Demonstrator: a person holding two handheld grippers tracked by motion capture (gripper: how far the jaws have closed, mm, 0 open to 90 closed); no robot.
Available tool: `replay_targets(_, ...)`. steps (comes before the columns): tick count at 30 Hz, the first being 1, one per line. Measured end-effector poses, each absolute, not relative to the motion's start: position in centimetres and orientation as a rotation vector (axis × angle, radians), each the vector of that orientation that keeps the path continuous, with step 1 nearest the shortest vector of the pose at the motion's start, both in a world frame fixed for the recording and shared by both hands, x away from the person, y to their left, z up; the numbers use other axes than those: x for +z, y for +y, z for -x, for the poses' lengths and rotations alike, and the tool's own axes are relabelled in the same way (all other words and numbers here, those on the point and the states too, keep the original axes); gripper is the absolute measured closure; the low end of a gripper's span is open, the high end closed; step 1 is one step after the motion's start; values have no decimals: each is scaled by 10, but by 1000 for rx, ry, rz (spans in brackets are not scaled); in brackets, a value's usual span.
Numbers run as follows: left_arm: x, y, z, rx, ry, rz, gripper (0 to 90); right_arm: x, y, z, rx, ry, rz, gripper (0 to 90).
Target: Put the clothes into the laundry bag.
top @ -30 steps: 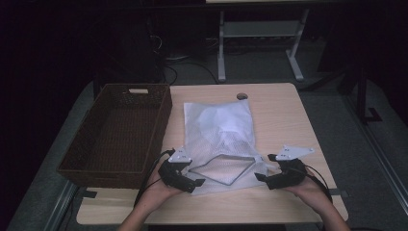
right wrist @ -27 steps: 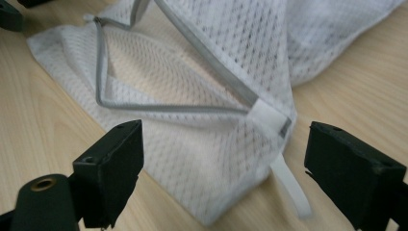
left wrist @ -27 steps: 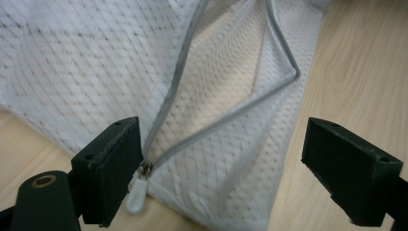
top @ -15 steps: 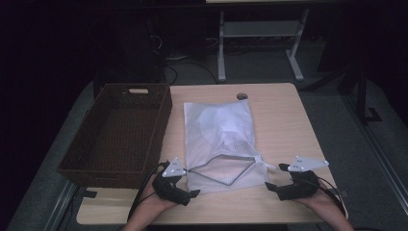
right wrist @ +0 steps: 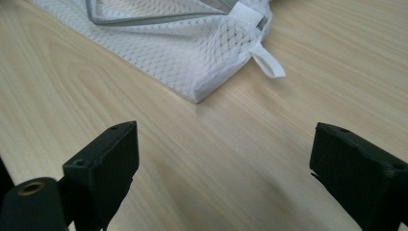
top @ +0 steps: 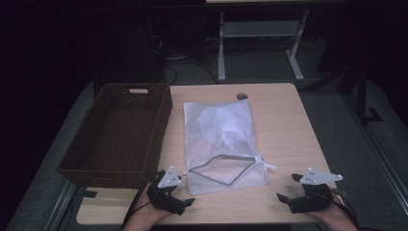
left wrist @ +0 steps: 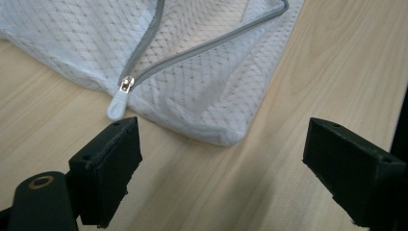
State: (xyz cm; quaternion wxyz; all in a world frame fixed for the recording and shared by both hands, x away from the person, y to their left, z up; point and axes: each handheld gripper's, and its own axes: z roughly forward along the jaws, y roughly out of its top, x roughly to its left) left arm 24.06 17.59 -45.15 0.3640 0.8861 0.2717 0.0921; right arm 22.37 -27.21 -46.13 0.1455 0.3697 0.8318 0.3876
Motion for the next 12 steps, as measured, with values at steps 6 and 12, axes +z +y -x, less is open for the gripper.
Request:
replay_targets(6,-451,181,-244,216,702,-2264,127,-460,-269,-227,1123,2403,-1025,96)
replay_targets(12,-452,182,-246,213,698,-2259,127,-459,-268,-228,1151,2404,-1016,92)
